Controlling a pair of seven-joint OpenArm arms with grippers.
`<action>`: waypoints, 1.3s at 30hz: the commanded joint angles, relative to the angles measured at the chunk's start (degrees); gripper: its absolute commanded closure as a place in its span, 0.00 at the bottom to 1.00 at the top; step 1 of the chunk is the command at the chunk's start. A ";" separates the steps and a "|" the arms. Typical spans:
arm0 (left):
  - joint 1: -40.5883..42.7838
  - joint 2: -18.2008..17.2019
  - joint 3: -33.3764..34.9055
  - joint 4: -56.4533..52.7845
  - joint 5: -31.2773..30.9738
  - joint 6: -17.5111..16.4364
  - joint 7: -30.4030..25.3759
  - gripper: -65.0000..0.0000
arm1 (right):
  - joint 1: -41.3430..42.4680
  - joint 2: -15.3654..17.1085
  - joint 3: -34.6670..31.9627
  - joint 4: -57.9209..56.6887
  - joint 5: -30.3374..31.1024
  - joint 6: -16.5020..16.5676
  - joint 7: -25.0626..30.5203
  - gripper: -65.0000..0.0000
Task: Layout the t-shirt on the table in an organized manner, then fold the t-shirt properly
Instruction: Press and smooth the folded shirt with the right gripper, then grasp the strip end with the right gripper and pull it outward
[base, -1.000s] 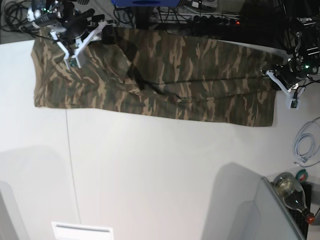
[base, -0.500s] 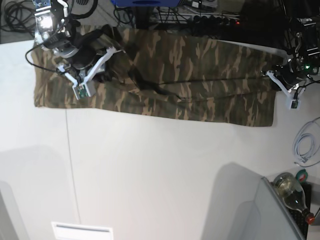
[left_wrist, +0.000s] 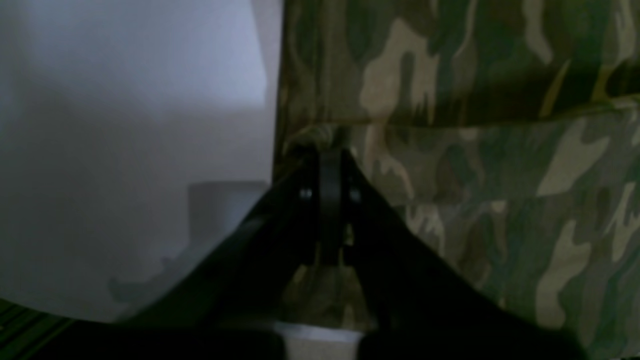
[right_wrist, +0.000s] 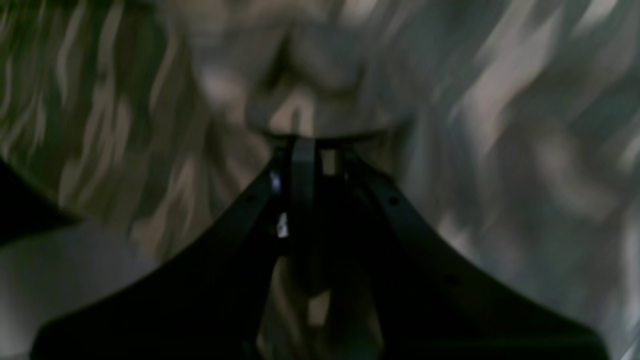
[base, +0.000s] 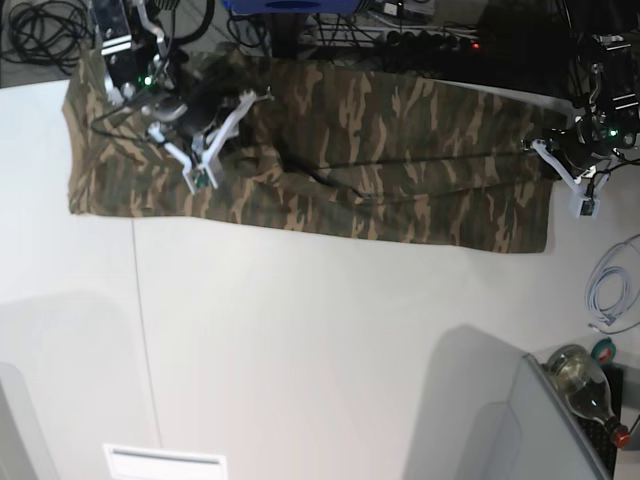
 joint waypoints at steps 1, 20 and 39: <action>-0.32 -1.22 -0.39 0.87 -0.18 0.03 -0.57 1.00 | 0.87 -0.78 -0.19 0.05 0.52 0.23 0.64 0.90; 0.12 -1.22 -0.48 0.95 -0.18 0.03 -0.57 1.00 | -15.57 0.01 15.63 19.65 10.19 -14.89 1.00 0.32; 0.21 -1.31 -0.48 0.95 -0.18 0.03 -0.57 1.00 | -6.51 0.27 30.93 -0.13 20.91 -10.15 4.25 0.46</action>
